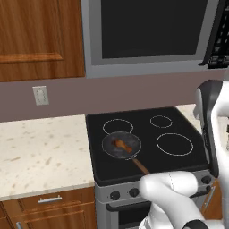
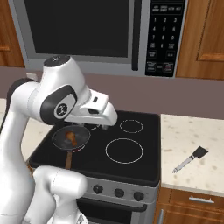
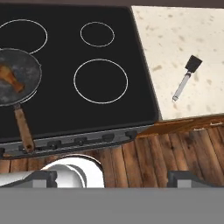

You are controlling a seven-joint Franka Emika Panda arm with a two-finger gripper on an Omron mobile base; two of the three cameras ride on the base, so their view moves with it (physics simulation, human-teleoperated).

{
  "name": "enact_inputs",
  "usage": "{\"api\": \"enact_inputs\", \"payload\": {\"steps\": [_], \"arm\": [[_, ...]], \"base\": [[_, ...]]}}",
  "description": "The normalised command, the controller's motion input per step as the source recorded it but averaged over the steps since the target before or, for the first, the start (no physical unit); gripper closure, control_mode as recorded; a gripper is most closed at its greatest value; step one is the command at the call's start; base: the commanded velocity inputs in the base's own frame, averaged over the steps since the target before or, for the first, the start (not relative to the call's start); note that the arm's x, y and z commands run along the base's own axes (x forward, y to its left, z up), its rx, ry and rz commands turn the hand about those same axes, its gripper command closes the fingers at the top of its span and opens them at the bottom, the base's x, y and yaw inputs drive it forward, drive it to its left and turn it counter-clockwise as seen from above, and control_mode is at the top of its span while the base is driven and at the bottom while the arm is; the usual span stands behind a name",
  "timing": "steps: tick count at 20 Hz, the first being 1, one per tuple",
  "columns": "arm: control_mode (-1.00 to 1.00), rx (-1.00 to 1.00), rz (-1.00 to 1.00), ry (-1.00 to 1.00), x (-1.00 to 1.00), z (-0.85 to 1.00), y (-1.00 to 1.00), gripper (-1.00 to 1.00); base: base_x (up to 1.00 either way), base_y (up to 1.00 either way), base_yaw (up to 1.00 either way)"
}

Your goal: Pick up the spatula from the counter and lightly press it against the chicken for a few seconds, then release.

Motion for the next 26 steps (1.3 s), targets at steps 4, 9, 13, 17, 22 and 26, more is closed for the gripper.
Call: {"api": "enact_inputs", "payload": {"steps": [4, 9, 13, 17, 22, 26], "arm": [[-1.00, 0.00, -0.12, 0.02, -0.04, -0.03, -0.56, -1.00], [-1.00, 0.00, -0.06, -0.08, -0.02, -0.21, -0.52, -1.00], [-1.00, 0.00, -0.04, -0.11, 0.00, -0.30, -0.44, -1.00], [-1.00, 0.00, -0.05, -0.09, 0.00, -0.25, -0.30, -1.00], [-1.00, -0.02, -0.11, -0.01, 0.00, -0.18, -0.42, -1.00], [-1.00, -0.01, -0.13, 0.03, 0.00, -0.15, -0.53, -1.00]], "base": [[0.00, 0.00, 0.00], [0.00, 0.00, 0.00], [0.00, 0.00, 0.00], [0.00, 0.00, 0.00], [0.00, 0.00, 0.00], [0.00, 0.00, 0.00]]}}
